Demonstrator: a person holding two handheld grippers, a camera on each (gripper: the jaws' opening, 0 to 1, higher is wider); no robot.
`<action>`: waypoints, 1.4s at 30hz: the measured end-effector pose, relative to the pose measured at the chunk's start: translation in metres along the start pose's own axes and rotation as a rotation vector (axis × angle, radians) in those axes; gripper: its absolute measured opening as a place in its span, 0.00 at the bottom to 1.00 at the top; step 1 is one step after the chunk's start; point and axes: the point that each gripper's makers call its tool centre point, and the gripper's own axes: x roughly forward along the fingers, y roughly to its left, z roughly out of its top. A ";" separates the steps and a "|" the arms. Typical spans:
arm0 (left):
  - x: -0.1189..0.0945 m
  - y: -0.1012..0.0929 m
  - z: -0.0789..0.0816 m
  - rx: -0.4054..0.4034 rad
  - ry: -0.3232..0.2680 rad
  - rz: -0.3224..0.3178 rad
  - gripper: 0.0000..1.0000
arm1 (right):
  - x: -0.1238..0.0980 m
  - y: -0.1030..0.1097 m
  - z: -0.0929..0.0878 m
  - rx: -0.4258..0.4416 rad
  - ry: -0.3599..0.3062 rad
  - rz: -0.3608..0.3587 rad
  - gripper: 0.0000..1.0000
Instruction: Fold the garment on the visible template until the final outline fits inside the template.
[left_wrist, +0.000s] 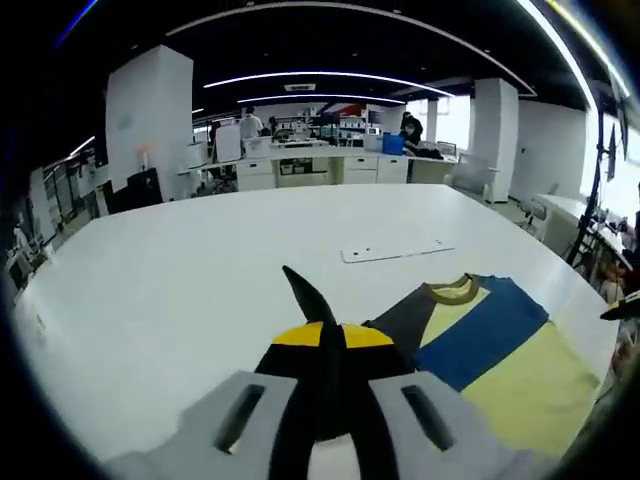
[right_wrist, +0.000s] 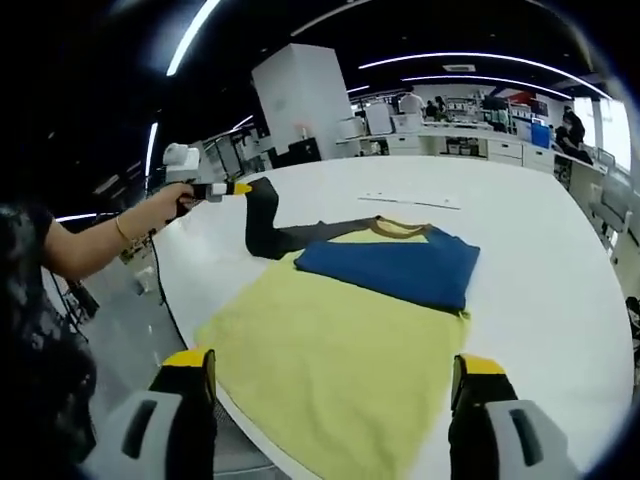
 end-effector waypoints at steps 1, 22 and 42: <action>0.001 -0.002 0.001 -0.001 -0.002 -0.004 0.01 | 0.000 0.001 0.000 -0.001 -0.001 0.003 0.99; 0.014 -0.089 0.020 -0.015 -0.022 -0.165 0.01 | -0.002 0.003 0.002 -0.019 -0.042 0.007 0.98; 0.036 -0.168 0.036 0.038 -0.040 -0.285 0.01 | -0.010 -0.008 -0.007 -0.011 -0.015 -0.026 0.98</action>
